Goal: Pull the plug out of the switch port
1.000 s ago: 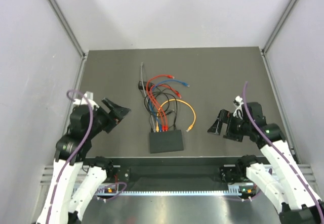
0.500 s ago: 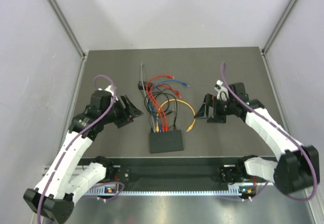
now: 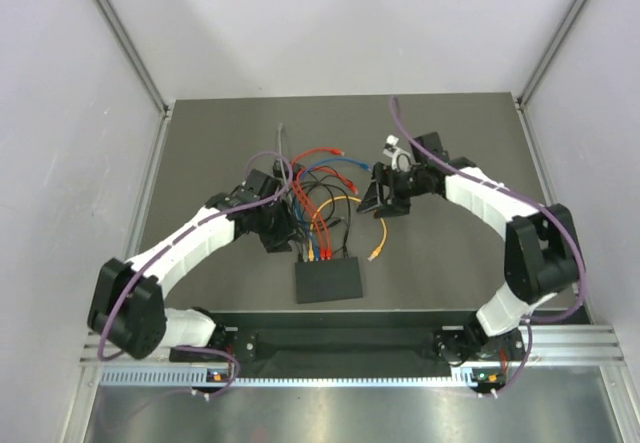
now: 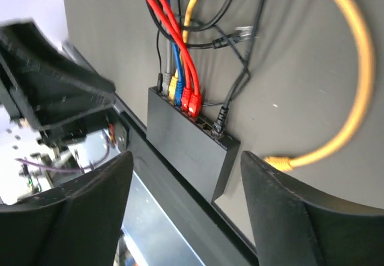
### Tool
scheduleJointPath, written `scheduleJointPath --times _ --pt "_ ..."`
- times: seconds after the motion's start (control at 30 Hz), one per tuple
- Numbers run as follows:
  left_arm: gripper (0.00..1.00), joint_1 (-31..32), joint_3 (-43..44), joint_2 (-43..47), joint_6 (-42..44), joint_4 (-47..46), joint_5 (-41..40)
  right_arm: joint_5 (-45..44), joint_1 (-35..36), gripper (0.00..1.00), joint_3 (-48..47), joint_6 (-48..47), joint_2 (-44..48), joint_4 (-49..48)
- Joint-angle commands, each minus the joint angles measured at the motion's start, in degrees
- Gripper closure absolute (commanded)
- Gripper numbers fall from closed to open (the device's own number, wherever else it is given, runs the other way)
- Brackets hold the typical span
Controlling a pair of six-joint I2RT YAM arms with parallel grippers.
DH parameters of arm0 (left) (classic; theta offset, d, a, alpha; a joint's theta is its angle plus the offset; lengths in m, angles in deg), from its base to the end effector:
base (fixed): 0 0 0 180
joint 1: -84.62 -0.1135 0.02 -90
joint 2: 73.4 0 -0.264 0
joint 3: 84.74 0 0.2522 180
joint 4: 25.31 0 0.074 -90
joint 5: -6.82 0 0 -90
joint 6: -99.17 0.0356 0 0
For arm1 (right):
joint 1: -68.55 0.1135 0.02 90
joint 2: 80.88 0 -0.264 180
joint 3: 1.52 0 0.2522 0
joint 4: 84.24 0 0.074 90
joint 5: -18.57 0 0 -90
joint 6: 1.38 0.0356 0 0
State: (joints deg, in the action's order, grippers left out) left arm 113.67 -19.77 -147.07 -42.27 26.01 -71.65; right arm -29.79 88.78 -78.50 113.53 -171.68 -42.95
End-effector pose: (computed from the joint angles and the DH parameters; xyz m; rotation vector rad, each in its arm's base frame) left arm 0.2146 -0.1274 0.2344 -0.4671 2.7481 -0.6968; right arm 0.2978 0.1350 0.2347 -0.2037 2.6034 1.2232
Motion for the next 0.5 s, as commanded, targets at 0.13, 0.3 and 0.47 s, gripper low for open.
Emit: scheduleJointPath --times 0.13,0.3,0.47 --pt "0.63 -3.83 -1.97 -4.73 3.80 -0.91 5.61 2.12 7.63 0.32 2.39 -2.93 -3.59 0.07" --pt "0.65 -3.83 -5.84 -3.75 4.33 -5.03 10.43 0.89 8.42 0.37 8.18 -3.29 -3.06 -1.24" --pt "0.65 -3.83 -7.43 -8.59 4.42 -6.98 14.48 1.77 9.74 0.45 11.45 -2.93 -5.34 -4.41"
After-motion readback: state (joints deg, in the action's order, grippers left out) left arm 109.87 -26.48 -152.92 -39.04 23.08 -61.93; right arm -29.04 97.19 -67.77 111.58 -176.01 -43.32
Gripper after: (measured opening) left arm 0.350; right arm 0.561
